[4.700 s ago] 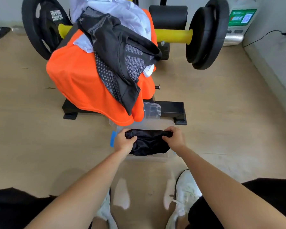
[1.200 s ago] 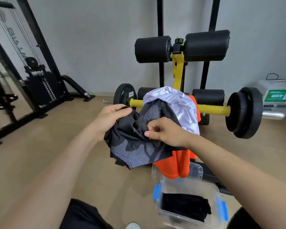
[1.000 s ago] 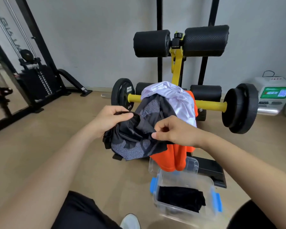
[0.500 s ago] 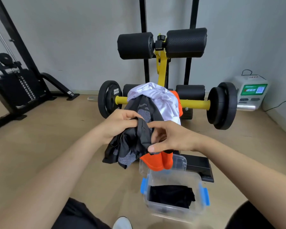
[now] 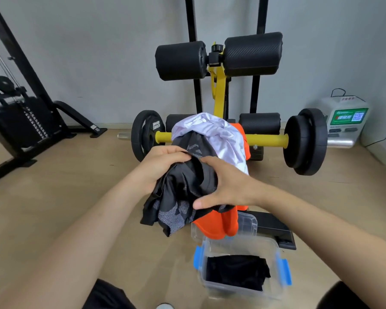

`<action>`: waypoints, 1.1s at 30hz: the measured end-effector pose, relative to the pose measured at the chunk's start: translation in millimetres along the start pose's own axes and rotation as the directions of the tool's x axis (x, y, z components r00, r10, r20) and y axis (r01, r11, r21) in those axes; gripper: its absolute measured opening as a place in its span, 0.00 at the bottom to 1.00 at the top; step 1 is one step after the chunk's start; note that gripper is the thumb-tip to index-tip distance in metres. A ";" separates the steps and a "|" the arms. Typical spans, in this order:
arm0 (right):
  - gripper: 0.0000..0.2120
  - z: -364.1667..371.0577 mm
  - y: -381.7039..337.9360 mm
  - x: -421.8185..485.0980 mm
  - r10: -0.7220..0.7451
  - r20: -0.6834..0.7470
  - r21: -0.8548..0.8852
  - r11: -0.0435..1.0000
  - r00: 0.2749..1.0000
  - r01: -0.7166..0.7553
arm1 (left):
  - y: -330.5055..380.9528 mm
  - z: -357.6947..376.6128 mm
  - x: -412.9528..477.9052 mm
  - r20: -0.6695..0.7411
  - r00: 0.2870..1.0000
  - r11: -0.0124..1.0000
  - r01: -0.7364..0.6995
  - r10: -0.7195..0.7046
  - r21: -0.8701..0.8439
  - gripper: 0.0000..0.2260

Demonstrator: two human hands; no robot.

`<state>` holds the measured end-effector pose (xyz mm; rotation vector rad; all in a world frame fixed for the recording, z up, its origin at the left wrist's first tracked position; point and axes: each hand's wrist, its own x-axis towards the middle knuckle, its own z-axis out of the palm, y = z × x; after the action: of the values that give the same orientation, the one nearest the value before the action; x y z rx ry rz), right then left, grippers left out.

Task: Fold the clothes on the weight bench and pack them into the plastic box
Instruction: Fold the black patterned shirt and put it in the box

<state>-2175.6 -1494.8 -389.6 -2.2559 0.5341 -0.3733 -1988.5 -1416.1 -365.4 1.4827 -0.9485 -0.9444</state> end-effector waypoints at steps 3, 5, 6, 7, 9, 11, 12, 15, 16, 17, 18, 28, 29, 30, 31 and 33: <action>0.29 -1.5 15.5 24.5 -0.074 -0.168 0.032 0.996 0.983 0.080 | 1.8 0.9 18.8 -0.039 0.999 0.997 0.014 -0.017 -0.075 0.05; 0.17 -24.0 25.7 40.4 -0.040 -0.177 0.219 0.973 0.983 0.079 | -1.9 -5.9 32.2 -0.018 0.998 0.993 0.053 -0.055 -0.107 0.05; 0.13 -36.5 30.6 47.2 -0.025 -0.147 0.282 0.957 0.989 0.067 | -5.0 -10.8 38.8 0.008 0.998 0.993 0.064 -0.064 -0.098 0.05; 0.09 -47.9 35.1 54.0 -0.017 -0.119 0.309 0.949 0.993 0.053 | -8.3 -14.8 43.9 0.036 0.997 0.995 0.065 -0.062 -0.079 0.07; 0.05 -63.7 41.3 69.0 0.005 -0.127 0.317 0.948 0.992 0.036 | -15.9 -21.1 51.2 0.097 0.994 0.999 0.047 -0.046 -0.013 0.12; 0.03 -76.6 44.0 83.0 0.032 -0.214 0.335 0.941 0.976 0.043 | -21.3 -24.1 54.6 0.158 0.987 0.993 -0.007 -0.011 0.117 0.19; 0.02 -82.7 42.6 88.6 0.045 -0.250 0.346 0.937 0.967 0.046 | -22.3 -26.1 55.9 0.171 0.985 0.978 -0.055 0.020 0.203 0.22; 0.05 -98.3 40.4 97.8 0.080 -0.334 0.349 0.936 0.939 0.044 | -18.0 -36.0 54.8 0.158 0.983 0.927 -0.142 0.091 0.348 0.22; 0.06 -103.2 39.7 97.2 0.095 -0.367 0.359 0.932 0.925 0.047 | -15.1 -40.7 52.2 0.138 0.984 0.919 -0.156 0.112 0.362 0.21; 0.08 -106.8 39.4 95.3 0.108 -0.395 0.367 0.929 0.912 0.049 | -12.9 -45.5 49.1 0.111 0.984 0.912 -0.168 0.136 0.374 0.20; 0.08 -109.1 37.8 91.9 0.116 -0.411 0.367 0.929 0.904 0.048 | -12.2 -51.3 46.2 0.086 0.984 0.907 -0.176 0.154 0.382 0.19; 0.15 -137.9 13.9 46.8 0.172 -0.162 0.032 0.985 0.972 -0.169 | -12.8 -83.2 17.6 -0.070 0.993 0.963 -0.077 0.098 0.257 0.13; 0.16 -141.9 11.6 41.8 0.199 -0.088 -0.067 0.976 0.976 -0.205 | -9.2 -87.9 15.6 -0.073 0.995 0.989 -0.060 0.071 0.138 0.12; 0.18 -145.7 9.9 38.0 0.227 -0.044 -0.183 0.956 0.973 -0.232 | -2.9 -92.4 13.3 -0.063 0.997 0.998 -0.043 0.046 0.037 0.11; 0.19 -148.5 8.8 35.4 0.257 -0.031 -0.287 0.923 0.966 -0.255 | 4.3 -95.9 11.6 -0.039 0.999 0.999 -0.031 0.029 -0.040 0.11; 0.15 -152.6 3.6 30.7 0.275 -0.052 -0.389 0.880 0.960 -0.274 | 22.9 -99.5 9.5 0.015 1.000 0.995 -0.017 0.018 -0.098 0.13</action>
<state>-2214.3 -1607.0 -288.9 -2.5105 0.9891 -0.1203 -1894.2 -1391.5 -333.5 1.3841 -0.9119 -0.9774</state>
